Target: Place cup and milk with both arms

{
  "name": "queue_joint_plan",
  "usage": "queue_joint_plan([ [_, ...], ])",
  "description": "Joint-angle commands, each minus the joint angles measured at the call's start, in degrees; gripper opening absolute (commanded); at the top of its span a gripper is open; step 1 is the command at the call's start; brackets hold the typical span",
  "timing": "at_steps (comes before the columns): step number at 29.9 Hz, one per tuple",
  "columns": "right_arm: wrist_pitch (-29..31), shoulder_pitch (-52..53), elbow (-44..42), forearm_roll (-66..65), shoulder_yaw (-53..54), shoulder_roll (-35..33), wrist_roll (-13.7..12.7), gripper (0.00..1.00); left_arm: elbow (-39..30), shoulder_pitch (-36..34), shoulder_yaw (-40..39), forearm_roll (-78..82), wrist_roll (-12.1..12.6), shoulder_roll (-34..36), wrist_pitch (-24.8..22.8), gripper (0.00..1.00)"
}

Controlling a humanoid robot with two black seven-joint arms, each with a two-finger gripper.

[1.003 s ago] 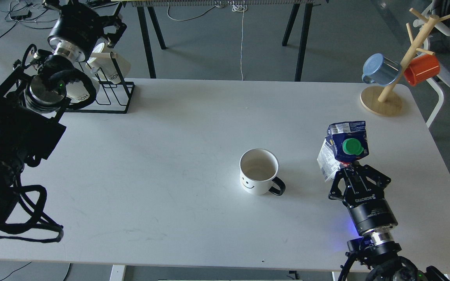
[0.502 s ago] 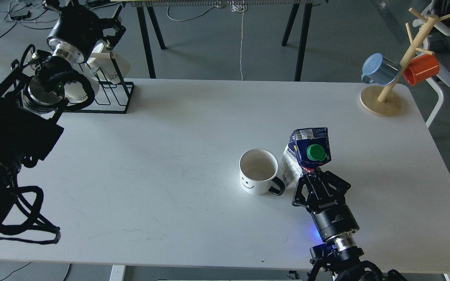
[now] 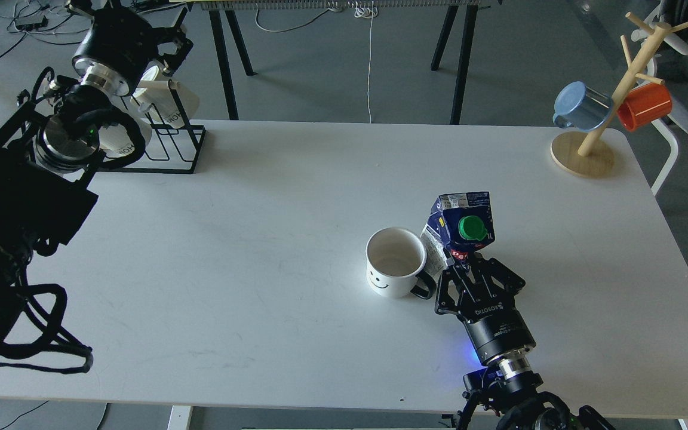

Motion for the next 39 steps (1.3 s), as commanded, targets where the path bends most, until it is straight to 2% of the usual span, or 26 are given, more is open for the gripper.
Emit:
queue_joint_plan([
  [1,0.00,-0.27,0.00,0.00,0.08,-0.08,0.00,0.56,0.00,-0.01,-0.09,-0.01,0.00,-0.14,0.00,0.99],
  [8,0.00,-1.50,0.52,0.09,0.07,-0.34,0.09,0.82,0.00,0.17,0.00,-0.01,0.00,-0.05,0.00,0.99],
  [11,0.00,-2.55,0.79,-0.08,0.07,-0.34,0.44,0.97,0.00,0.17,0.00,-0.01,0.00,-0.05,0.00,0.99],
  [17,0.00,-5.45,1.66,-2.01,-0.01,-1.92,0.36,0.98,0.00,0.17,0.00,-0.01,-0.08,-0.14,0.00,0.99],
  [21,0.00,-9.40,5.96,-3.60,0.43,-4.11,0.44,0.98,0.00,0.25,-0.09,-0.01,-0.26,-0.14,0.00,0.99],
  [28,0.00,-13.36,17.65,-3.60,4.19,-19.65,0.80,0.98,-0.09,0.08,-0.62,-0.19,-0.08,0.04,0.00,0.99],
  [33,0.00,-12.40,18.45,-2.73,12.62,-30.73,0.97,0.98,-0.09,0.69,-1.14,-0.54,-0.79,-0.05,0.00,0.99],
  [35,0.00,-9.95,17.93,-1.94,14.92,-35.03,1.93,0.98,-0.09,0.87,-1.41,-0.80,-0.79,-0.31,0.00,0.99],
  [39,0.00,-1.78,13.64,-0.09,15.19,-42.51,7.20,0.99,-0.09,1.22,-3.34,-2.82,-0.26,-0.84,0.00,0.99],
])
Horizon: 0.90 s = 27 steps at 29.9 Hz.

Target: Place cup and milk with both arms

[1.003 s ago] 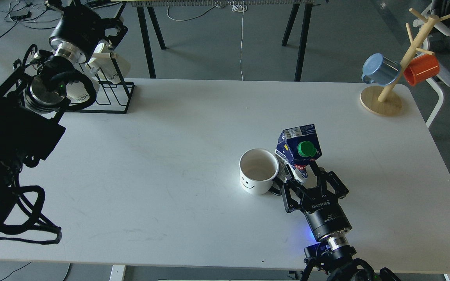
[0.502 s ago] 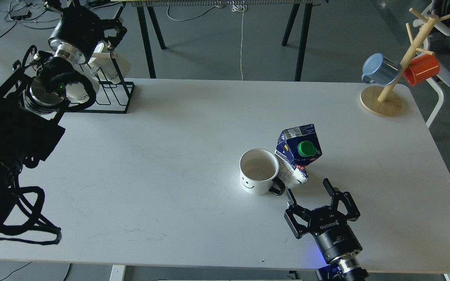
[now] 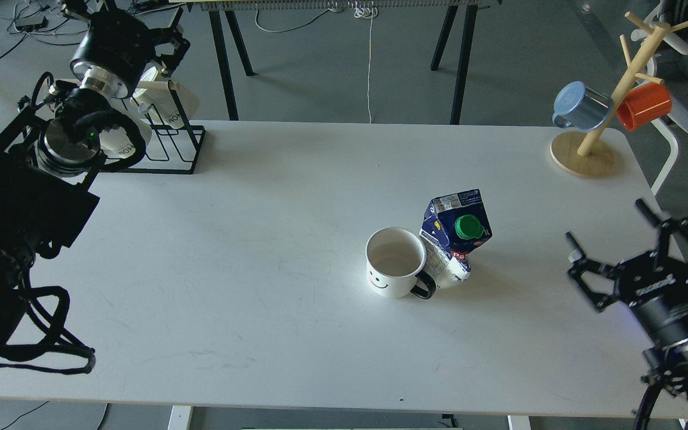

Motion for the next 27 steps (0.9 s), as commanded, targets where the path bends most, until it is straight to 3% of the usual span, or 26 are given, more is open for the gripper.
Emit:
queue_joint_plan([
  [1,0.00,7.31,-4.60,1.06,0.19,-6.18,4.67,0.99,0.02,0.31,-1.11,-1.59,0.41,-0.42,0.00,0.99],
  [4,0.00,15.82,-8.81,0.89,-0.77,-8.29,6.79,1.00,0.02,0.31,-1.11,-1.68,0.50,-0.95,0.00,0.99],
  [13,0.00,51.86,-34.46,0.80,-20.89,-9.80,6.18,1.00,0.11,0.40,-1.20,-1.86,0.41,-1.48,0.00,0.99],
  [15,0.00,56.43,-41.40,0.80,-23.35,-5.78,4.69,1.00,0.11,0.75,-1.20,-1.86,0.50,-1.39,0.00,0.99],
  [20,0.00,65.76,-56.70,0.89,-24.51,4.70,-2.60,0.99,0.11,0.84,-1.20,-1.86,0.50,-1.39,0.00,0.99],
  [22,0.00,67.26,-61.10,1.06,-24.07,6.98,-3.84,0.99,0.11,0.84,-1.38,-1.94,0.41,-1.39,0.00,0.99],
  [27,0.00,72.27,-66.83,1.06,-24.25,10.07,-4.11,0.99,-0.16,0.84,-2.26,-3.35,0.50,-1.48,0.00,0.99],
])
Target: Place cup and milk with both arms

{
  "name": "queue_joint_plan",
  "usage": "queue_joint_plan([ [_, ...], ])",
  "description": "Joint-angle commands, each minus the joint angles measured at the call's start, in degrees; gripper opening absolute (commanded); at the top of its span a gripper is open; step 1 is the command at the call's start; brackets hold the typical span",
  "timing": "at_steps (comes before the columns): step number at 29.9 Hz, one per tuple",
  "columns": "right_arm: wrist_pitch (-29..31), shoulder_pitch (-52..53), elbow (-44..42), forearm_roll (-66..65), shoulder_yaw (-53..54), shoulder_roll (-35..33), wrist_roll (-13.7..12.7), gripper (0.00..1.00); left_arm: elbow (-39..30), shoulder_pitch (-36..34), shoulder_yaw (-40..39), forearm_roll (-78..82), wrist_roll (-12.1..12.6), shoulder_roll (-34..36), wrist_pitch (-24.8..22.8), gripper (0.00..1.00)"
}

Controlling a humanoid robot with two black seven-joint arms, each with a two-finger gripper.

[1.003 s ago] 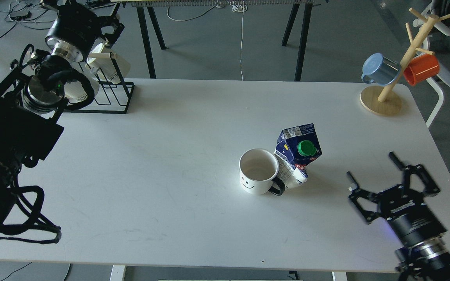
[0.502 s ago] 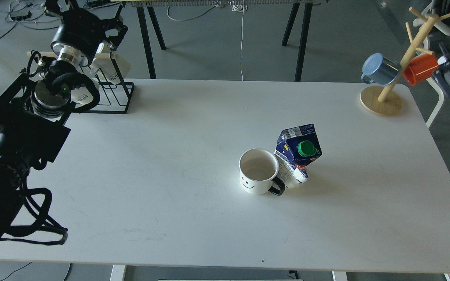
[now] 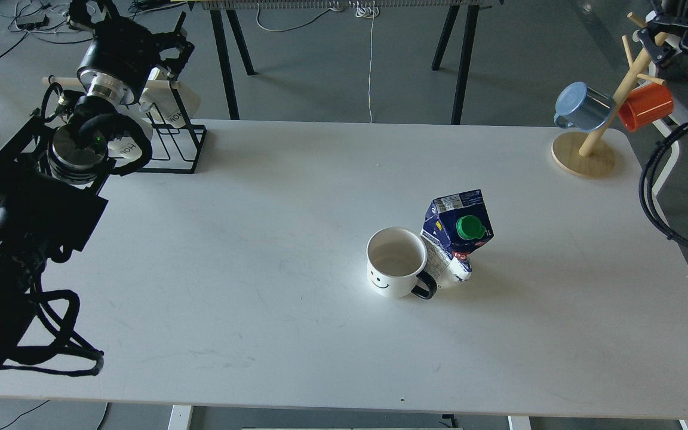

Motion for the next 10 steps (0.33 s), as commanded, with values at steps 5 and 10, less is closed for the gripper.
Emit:
queue_joint_plan([
  [5,-0.01,5.32,-6.47,-0.07,-0.14,4.08,0.38,0.99,-1.19,0.16,-0.04,-0.64,-0.40,-0.28,0.00,0.99],
  [10,-0.01,5.50,-6.30,-0.07,-0.49,4.52,0.47,0.99,-1.28,0.16,-0.04,-0.64,-0.49,-0.37,0.00,1.00],
])
